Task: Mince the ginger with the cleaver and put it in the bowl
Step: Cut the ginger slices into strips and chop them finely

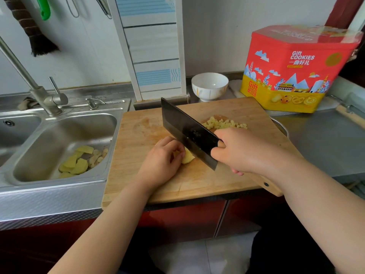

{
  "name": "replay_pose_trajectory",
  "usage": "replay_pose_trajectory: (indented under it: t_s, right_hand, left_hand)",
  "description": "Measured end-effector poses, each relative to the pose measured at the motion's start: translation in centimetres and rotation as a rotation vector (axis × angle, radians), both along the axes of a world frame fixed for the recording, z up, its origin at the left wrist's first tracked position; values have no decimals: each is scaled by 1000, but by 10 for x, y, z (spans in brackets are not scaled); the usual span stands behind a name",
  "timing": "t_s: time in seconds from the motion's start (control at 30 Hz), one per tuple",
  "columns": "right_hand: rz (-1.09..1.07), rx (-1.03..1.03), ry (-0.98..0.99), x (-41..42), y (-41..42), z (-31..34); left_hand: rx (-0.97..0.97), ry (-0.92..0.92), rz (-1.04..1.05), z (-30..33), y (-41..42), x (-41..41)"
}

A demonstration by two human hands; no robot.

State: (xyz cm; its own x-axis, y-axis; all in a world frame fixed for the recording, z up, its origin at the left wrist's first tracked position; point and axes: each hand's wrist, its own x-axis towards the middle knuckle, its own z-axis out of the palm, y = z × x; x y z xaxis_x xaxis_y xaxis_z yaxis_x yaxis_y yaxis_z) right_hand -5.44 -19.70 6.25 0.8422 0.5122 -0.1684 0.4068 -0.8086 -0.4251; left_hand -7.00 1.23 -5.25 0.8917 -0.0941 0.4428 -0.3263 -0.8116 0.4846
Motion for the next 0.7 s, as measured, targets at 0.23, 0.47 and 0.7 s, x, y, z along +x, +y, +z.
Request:
replay_pose_trajectory:
  t_s: [0.23, 0.47, 0.7]
  right_hand:
    - [27, -93, 28, 1, 10, 12]
    - [46, -206, 87, 10, 27, 19]
    - [24, -192, 37, 4, 24, -8]
  left_hand:
    - [11, -24, -5, 0, 0, 0]
    - [35, -54, -7, 0, -2, -1]
    - [1, -69, -4, -2, -2, -3]
